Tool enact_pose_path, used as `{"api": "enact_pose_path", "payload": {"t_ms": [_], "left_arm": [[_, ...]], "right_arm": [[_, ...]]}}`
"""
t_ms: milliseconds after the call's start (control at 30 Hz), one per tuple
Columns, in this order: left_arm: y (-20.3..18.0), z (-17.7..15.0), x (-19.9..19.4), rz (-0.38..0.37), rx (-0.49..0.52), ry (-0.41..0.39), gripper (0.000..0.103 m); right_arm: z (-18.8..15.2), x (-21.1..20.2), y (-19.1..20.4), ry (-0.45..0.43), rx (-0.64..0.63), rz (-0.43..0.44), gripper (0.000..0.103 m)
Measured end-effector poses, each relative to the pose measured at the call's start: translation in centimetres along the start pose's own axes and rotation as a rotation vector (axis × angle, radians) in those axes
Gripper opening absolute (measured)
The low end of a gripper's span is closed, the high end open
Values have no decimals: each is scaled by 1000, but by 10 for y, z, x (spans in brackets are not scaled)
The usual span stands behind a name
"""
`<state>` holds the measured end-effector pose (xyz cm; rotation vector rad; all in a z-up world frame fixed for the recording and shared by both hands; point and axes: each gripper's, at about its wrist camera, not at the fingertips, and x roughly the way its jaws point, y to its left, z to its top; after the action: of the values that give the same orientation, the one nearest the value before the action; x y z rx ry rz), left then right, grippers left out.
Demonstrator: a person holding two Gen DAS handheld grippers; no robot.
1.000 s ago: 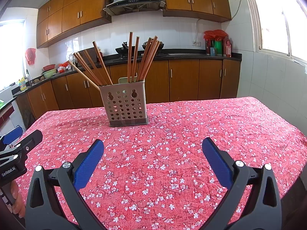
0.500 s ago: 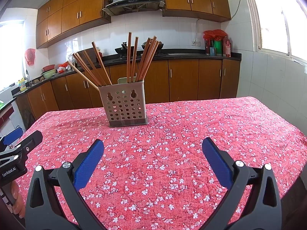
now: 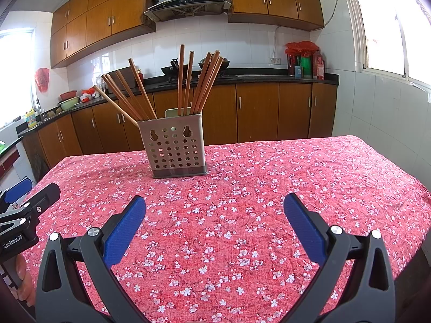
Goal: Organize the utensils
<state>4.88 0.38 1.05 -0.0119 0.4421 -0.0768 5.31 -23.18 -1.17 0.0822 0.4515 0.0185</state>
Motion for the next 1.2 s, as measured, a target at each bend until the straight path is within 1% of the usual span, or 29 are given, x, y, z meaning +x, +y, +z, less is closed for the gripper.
{"api": "enact_pose_path", "payload": {"t_ms": [1200], "left_arm": [[3, -1, 2, 1, 2, 4, 99]], "right_arm": [[1, -1, 0, 1, 2, 0, 101]]}}
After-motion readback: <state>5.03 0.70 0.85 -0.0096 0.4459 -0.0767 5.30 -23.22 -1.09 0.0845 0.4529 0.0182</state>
